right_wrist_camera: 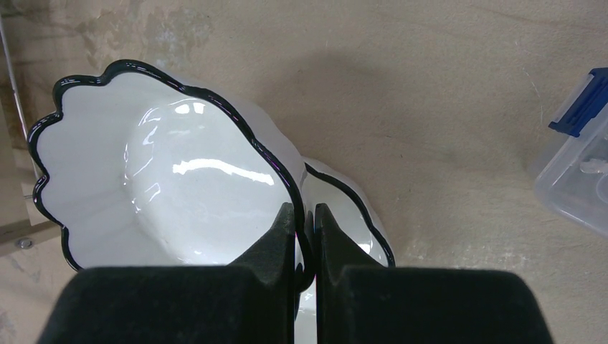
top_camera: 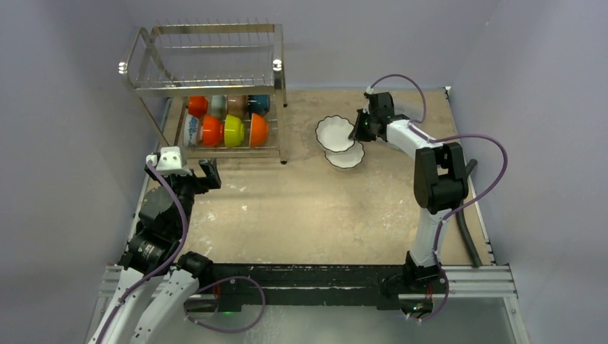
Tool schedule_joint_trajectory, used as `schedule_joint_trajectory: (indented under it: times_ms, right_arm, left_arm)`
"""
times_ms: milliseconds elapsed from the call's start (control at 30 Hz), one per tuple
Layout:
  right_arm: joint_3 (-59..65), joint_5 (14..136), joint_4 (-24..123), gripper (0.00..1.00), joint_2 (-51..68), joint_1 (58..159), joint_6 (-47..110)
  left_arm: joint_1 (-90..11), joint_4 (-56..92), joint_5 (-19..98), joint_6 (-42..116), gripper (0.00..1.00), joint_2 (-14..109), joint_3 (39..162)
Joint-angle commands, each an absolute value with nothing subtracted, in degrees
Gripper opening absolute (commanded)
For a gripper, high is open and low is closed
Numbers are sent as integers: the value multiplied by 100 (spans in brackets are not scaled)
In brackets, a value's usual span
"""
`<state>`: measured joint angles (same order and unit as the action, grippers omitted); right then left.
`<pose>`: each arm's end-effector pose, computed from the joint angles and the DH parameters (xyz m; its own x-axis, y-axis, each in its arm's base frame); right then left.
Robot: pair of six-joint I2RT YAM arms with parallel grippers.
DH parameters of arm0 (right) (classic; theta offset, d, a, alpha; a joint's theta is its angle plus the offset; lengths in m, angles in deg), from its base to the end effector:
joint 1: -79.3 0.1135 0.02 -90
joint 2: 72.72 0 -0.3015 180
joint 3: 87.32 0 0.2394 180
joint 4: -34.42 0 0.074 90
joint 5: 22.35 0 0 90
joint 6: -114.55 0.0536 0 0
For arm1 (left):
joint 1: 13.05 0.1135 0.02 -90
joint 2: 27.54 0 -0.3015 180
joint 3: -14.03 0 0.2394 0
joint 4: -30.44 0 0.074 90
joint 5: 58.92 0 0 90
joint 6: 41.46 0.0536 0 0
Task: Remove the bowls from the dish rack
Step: Place the bowl with the bowl.
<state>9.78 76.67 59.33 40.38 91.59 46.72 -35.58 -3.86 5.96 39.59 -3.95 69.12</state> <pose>0.4519 0.1071 0.2417 -0.7156 0.2255 -0.6611 -0.0604 0.9229 0.3803 0.0736 -0.0059 0.3533 -0.0376 -0.1369 -0.9899 -0.0512 0.9895 -0.1349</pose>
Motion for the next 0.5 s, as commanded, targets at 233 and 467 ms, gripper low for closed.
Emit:
schedule_joint_trajectory:
  times_ms: [233,467]
  right_arm:
    - [1125,7422,6067,0,3729,9153,4385]
    - [824,7214,6366,0,3177,9072,4161]
  left_arm:
    - [-3520,-173,705,3958,92,-389,6890]
    - [-3529,-165,775,3958,92,-378,6895]
